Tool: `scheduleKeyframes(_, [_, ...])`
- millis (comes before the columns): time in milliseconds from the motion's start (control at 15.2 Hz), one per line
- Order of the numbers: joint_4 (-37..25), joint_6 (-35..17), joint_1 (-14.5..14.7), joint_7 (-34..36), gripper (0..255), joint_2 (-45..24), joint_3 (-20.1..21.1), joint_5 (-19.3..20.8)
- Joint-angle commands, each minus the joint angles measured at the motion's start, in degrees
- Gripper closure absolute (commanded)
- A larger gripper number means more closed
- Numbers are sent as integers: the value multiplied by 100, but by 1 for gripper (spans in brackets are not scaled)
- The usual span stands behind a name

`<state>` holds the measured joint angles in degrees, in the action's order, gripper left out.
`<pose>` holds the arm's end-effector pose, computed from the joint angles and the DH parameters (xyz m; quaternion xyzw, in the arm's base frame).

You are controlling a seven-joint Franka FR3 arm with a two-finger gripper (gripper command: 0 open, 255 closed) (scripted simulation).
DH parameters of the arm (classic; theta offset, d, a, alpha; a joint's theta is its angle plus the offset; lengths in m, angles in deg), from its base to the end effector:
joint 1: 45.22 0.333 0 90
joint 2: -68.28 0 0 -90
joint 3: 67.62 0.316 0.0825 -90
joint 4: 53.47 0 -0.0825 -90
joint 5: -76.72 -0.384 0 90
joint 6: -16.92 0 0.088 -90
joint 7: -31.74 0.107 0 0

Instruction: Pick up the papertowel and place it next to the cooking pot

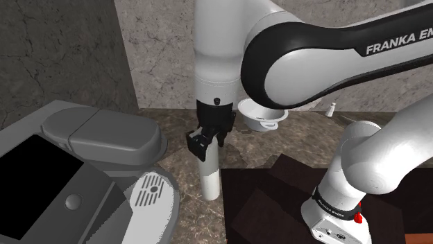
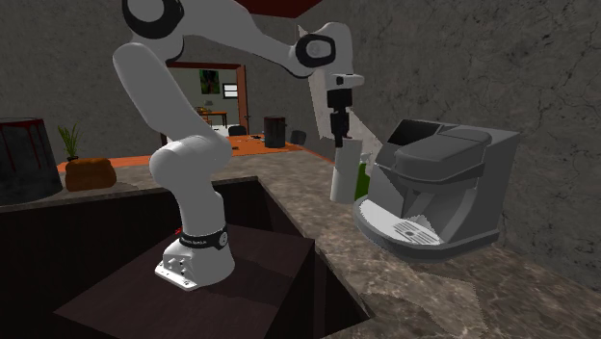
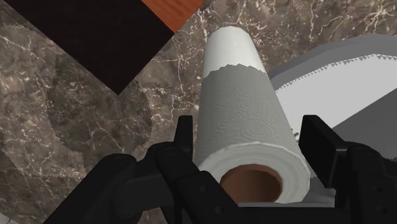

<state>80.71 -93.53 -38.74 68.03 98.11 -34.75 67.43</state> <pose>0.3067 0.2920 0.4976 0.9976 -0.0290 0.0522 0.0364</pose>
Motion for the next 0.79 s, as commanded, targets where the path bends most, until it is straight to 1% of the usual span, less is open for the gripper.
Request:
scheduleKeyframes(0, [-138,156,-9,-18,255,15,-37,16])
scheduleKeyframes(726, [-954,994,-60,-72,255,38,-197,103])
